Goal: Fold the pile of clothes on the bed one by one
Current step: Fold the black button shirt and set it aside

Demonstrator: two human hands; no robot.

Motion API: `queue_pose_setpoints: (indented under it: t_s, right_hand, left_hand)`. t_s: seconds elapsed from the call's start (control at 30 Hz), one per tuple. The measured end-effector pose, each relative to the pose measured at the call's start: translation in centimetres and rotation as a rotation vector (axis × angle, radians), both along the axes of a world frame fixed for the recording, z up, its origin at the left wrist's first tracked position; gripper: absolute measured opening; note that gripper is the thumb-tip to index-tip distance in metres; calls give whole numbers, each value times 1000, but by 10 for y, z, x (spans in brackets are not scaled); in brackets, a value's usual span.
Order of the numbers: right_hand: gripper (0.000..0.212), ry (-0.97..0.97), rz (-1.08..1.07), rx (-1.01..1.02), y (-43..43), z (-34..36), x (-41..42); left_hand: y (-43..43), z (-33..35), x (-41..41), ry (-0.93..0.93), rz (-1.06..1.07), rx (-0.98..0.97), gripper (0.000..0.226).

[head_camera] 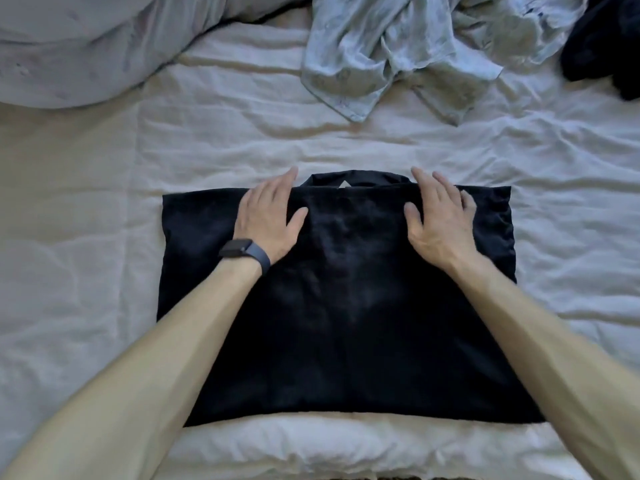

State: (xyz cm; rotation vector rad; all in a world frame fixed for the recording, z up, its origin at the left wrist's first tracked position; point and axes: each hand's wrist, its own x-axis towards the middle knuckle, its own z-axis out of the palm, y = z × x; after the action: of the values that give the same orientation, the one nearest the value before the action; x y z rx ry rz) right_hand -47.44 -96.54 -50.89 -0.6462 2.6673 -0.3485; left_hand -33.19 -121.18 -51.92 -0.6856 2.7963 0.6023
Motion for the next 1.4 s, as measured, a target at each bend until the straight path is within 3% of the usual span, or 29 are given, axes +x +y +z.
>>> queue_pose_setpoints:
  t_s: [0.17, 0.3, 0.6, 0.8, 0.9, 1.0, 1.13, 1.23, 1.4]
  right_hand:
    - [37, -1, 189, 39, -13, -7, -34]
    - [31, 137, 244, 79, -3, -14, -46]
    - [35, 194, 20, 41, 2, -26, -52]
    - [23, 172, -3, -29, 3, -32, -38]
    - [29, 220, -75, -25, -1, -36, -45]
    - [36, 251, -224, -88, -8, -29, -34]
    - [48, 305, 8, -139, -15, -28, 42]
    - [59, 204, 173, 18, -8, -42, 71]
    - [64, 92, -13, 245, 24, -50, 15]
  left_hand:
    - [-17, -5, -44, -21, -7, 210, 38]
    - [-32, -9, -51, -71, -15, 133, 28]
    - [-32, -6, -55, -61, 153, 161, 29]
    - [-29, -12, -60, -15, 42, 194, 16]
    - [-28, -8, -67, -6, 18, 62, 25]
    - [-12, -10, -48, 115, 71, -136, 39]
    - [46, -19, 10, 90, -77, -207, 65]
    - [57, -31, 45, -7, -192, -207, 67]
    - [-23, -38, 73, -194, -6, -287, 64]
